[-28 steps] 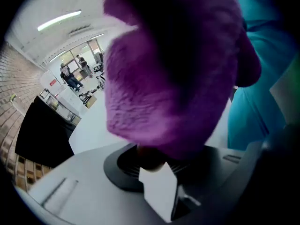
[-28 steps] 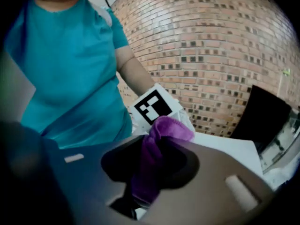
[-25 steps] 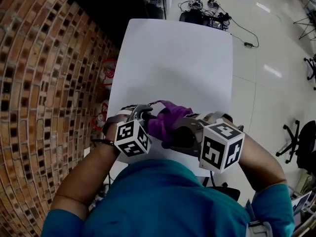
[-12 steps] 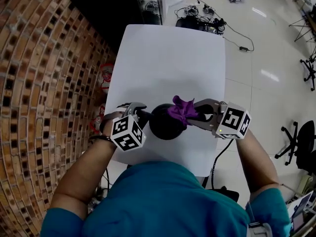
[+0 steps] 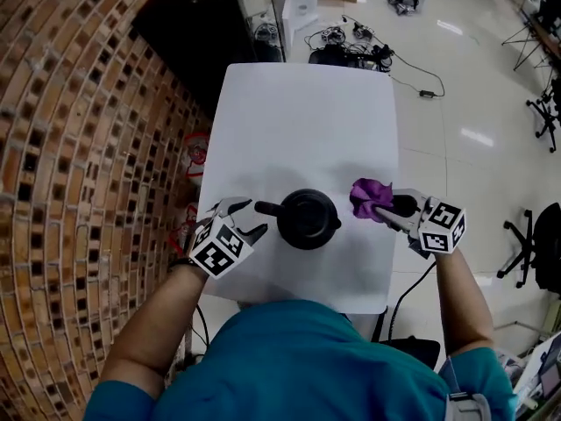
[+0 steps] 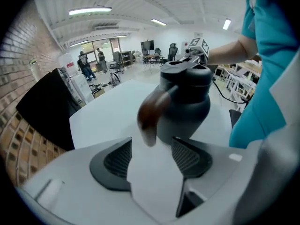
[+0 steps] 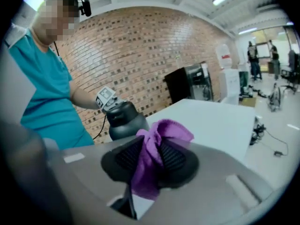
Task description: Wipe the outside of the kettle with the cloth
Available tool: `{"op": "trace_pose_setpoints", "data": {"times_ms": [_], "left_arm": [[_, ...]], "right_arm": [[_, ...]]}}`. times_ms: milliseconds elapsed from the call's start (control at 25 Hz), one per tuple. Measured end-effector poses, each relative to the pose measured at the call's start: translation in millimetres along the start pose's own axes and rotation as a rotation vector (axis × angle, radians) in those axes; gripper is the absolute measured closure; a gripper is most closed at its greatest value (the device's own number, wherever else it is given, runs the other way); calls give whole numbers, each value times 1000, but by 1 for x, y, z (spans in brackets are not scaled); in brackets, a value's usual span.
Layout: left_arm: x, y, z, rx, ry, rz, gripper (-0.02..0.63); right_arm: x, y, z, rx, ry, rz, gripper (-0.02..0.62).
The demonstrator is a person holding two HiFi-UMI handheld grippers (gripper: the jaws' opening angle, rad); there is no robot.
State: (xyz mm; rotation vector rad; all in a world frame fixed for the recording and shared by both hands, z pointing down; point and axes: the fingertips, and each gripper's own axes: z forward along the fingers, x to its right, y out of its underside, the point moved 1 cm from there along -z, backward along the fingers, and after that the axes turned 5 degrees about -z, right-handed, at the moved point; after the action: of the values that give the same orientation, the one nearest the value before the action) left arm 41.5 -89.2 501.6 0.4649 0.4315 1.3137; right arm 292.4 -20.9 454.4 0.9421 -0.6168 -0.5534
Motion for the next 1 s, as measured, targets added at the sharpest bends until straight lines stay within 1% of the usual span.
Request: {"op": "trace_pose_setpoints", "data": {"times_ms": [120,200,240,360,440,520,600,640,760,800,880,1000], "left_arm": [[1,24,-32,73,-34,-21,362],[14,40,-63,165,-28,-41,367],[24,49,-80,219,-17,-51,384],[59,83,-134,366,44,-48,413],[87,108,-174,443,94,-21,422],[116,136,-216,504,137,7,440],[144,165,-255,550,175,19,445],[157,180,-272,565,195,12,451],[191,214,-315,610,262,-63,482],[203,223,-327,620,282,-83,488],[227,241,-345,629,304,-98,499],[261,260,-365,652,310,-112,514]], "right_arm": [[-14,-9,-45,83,141,22,502],[-39,-14,-62,140,210,40,502],[-56,-17,-66,158,240,38,502],[-127,-32,-62,175,313,-21,502],[-190,-42,-51,192,354,-58,502],[-260,-46,-37,211,386,-74,502],[-330,-46,-22,227,400,-72,502],[-363,-46,-15,241,404,-62,502],[-451,-46,1,298,395,-28,502],[-477,-45,5,313,385,-20,502],[-522,-40,12,327,359,-17,502],[-570,-27,14,316,334,-53,502]]}}
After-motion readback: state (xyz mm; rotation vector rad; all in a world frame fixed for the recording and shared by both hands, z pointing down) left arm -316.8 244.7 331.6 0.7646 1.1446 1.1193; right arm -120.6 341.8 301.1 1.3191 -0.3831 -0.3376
